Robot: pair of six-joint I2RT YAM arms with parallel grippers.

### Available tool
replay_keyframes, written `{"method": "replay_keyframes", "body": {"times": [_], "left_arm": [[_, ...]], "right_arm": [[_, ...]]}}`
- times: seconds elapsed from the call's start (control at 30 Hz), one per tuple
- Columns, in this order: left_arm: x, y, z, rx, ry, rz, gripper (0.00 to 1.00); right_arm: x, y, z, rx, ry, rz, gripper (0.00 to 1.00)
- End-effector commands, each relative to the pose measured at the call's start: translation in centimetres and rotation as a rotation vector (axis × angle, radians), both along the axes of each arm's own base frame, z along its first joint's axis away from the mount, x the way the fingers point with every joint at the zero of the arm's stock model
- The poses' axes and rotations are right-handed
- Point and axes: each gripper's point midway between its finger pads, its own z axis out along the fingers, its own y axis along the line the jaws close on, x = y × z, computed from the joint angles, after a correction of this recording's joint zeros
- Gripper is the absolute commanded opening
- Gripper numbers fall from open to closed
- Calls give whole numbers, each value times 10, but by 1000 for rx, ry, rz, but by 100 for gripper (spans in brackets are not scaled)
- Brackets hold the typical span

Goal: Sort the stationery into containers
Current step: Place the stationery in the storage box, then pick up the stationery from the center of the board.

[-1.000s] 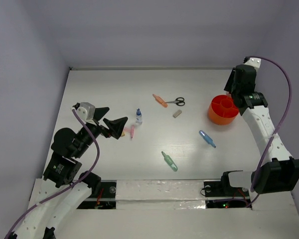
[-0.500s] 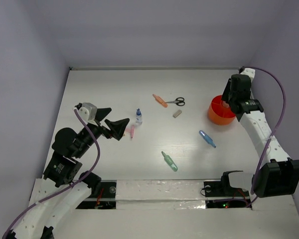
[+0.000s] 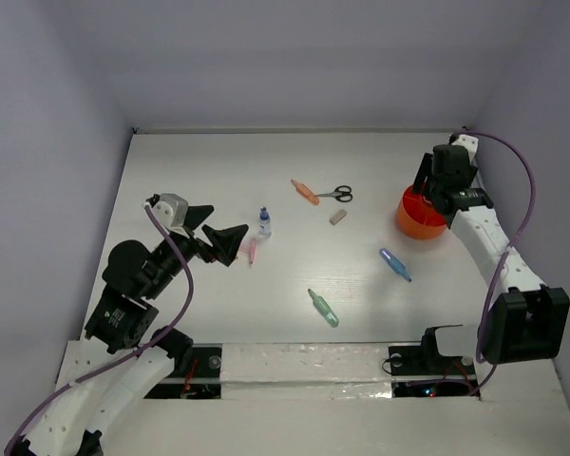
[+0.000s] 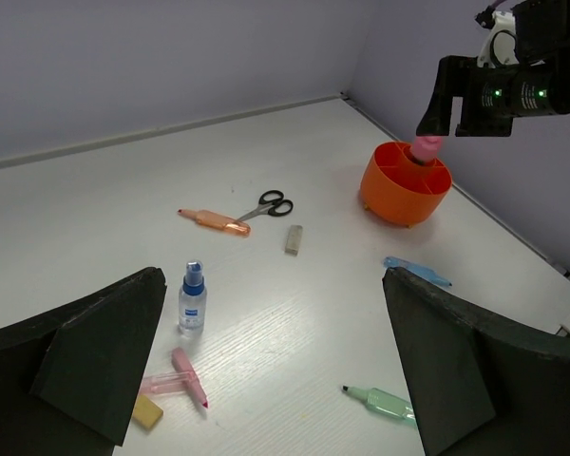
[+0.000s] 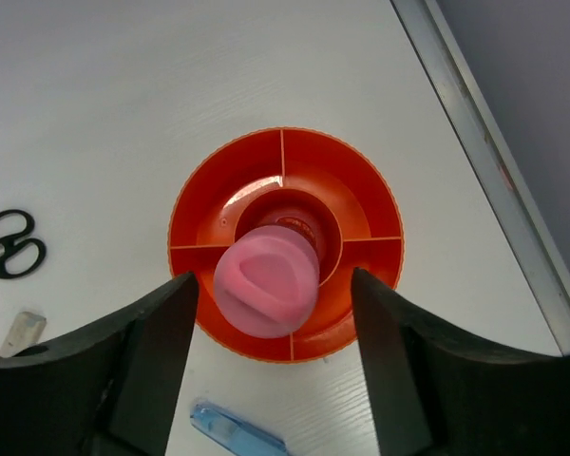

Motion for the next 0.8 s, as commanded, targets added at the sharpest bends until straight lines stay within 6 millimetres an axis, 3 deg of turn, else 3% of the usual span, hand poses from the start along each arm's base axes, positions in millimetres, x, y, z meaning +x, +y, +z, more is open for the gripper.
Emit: {"method": "replay_keyframes", "body": {"times": [0.0,0.1,0.3,0.33,0.4,0.47,0.53,0.57,0.63,0.67,0.77], "left_arm": [[3,-2,8,-14,-27,-3,99],[4,-3,6,-11,-22,-3,99],[6,-5,2,-3,-9,-8,99],[6,-5,2,-2,-7,-6,99],[8,-6,1,1,-2,-8,99],[9,-7,-1,4,3,-6,99],[11,-7,-4,10,14,-5,99],[11,-8,-4,12,14,-5,99],[12,-7,-5,14,18,-2,99],[13,-7,-6,12,20,1,99],[14,-5,-6,12,22,13,99]], "right_arm": [[18,-4,37,-6,-126,-17,83],[23,7,50,17,-166,59,100],[22,80,67,135,-249,354,100],[17,112,69,177,-255,460,100],[10,149,67,221,-264,586,100],[-4,200,58,252,-236,727,100],[-12,231,55,275,-227,813,100],[-20,256,47,287,-200,874,100],[-27,282,46,293,-193,949,100],[-33,305,40,289,-177,1006,100],[-42,342,26,286,-133,1091,100]]}}
